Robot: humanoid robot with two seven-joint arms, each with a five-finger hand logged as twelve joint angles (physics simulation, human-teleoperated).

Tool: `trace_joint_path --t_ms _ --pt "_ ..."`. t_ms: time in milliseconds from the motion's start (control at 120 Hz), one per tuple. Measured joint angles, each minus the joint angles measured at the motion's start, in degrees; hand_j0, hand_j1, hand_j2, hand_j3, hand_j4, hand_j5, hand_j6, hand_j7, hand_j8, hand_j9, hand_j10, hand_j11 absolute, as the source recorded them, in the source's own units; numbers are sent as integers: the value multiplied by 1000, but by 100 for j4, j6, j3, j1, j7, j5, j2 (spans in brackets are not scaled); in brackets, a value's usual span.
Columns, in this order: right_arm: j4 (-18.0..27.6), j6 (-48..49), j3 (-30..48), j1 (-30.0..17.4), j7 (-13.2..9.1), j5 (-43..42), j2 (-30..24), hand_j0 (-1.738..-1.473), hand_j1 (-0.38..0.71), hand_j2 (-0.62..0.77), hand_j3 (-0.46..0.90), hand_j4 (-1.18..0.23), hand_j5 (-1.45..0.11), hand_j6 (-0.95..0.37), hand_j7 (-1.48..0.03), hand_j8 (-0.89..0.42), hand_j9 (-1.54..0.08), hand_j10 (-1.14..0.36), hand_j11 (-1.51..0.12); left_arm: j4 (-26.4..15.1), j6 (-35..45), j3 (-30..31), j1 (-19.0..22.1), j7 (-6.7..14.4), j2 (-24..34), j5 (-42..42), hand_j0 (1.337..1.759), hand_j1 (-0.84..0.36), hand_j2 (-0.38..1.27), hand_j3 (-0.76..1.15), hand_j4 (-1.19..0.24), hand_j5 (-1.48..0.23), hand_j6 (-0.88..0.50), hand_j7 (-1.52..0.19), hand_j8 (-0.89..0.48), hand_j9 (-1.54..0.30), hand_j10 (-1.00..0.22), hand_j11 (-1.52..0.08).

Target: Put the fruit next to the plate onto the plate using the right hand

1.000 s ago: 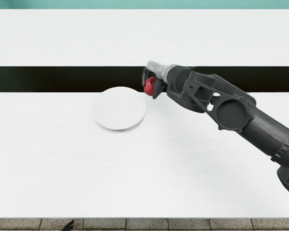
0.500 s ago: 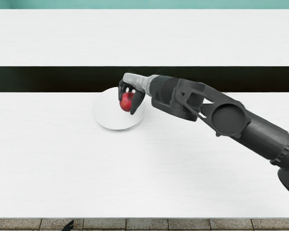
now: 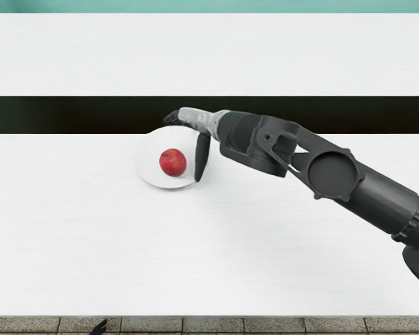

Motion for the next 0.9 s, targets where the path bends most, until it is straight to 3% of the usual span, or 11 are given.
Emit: trace_joint_path --t_ms 192,467,617,700,900 --pt "42 8 774 -468 0 670 0 -1658 -308 7 0 -51 -81 -33 -72 -25 -81 -44 -80 0 0 0 0 0 0 0 1658 336 2 0 -11 -14 -11 -14 -11 -14 -11 -14" --pt "111 114 1936 -951 0 1454 -80 -1658 -338 2 0 -14 -21 -9 -19 -7 -21 -12 -21 0 0 0 0 0 0 0 1658 337 2 0 -10 -14 -10 -14 -10 -14 -10 -14" --pt "136 287 2219 -1597 0 2874 -545 -1658 -344 1 0 -7 -10 -5 -9 -3 -10 -6 -10 0 0 0 0 0 0 0 1658 336 2 0 -11 -14 -11 -14 -11 -14 -11 -14" --pt "142 445 2396 -1964 168 3513 -723 -1658 -346 1 0 -4 -7 -3 -6 -2 -7 -4 -7 0 0 0 0 0 0 0 1658 336 2 0 -11 -14 -11 -14 -11 -14 -11 -14" --pt "155 1346 3323 -2321 304 4920 -1051 -1658 -348 1 0 -1 -2 0 -2 0 -2 -1 -2 0 0 0 0 0 0 0 1658 336 2 0 -11 -14 -11 -14 -11 -14 -11 -14"
